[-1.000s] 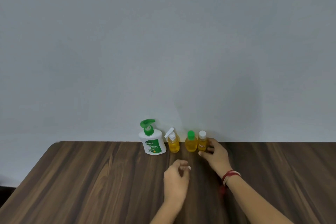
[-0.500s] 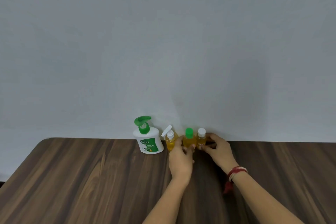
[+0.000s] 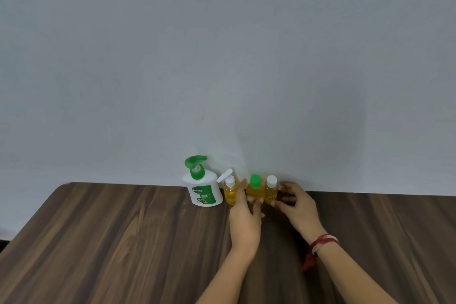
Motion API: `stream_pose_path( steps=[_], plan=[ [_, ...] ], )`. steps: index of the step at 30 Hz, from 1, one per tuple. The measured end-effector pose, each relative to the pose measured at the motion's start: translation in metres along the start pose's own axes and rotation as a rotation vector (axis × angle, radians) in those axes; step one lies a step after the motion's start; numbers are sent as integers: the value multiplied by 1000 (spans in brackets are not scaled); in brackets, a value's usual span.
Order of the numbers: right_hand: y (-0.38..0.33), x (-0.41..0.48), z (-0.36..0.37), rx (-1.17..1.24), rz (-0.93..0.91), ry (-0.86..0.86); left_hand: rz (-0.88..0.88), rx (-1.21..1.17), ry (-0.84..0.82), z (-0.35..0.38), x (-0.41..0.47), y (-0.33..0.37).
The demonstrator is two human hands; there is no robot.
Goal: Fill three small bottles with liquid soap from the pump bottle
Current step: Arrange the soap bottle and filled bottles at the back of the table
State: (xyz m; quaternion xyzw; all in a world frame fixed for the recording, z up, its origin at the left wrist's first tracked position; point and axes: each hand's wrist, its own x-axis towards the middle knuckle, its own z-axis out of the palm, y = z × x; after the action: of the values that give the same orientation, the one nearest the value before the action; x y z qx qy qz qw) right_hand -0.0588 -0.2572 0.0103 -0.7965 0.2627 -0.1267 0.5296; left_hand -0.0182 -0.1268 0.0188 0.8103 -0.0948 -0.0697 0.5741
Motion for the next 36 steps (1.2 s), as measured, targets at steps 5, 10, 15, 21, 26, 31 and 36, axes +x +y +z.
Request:
stream_pose_path(
  steps=[5,10,15,21,26,31,36],
  plan=[
    [-15,-28,-16,-17,-95,266,95,-34,76,-24,-36,3],
    [-46,-45,-11,-229,-279,91,43,13,230,-71,-55,-16],
    [-84,-34,-3,-582,-352,56,7,73,227,-101,-72,-34],
    [-115,4,-5,-838,-369,-158,-74,16,214,-106,-100,-43],
    [-120,15,1,-956,-346,-226,-72,0,144,-106,-107,-47],
    [-120,12,8,-877,-353,-236,-91,16,120,-110,-105,-50],
    [-122,11,13,-886,-355,-239,-119,49,117,-111,-102,-53]
  ],
)
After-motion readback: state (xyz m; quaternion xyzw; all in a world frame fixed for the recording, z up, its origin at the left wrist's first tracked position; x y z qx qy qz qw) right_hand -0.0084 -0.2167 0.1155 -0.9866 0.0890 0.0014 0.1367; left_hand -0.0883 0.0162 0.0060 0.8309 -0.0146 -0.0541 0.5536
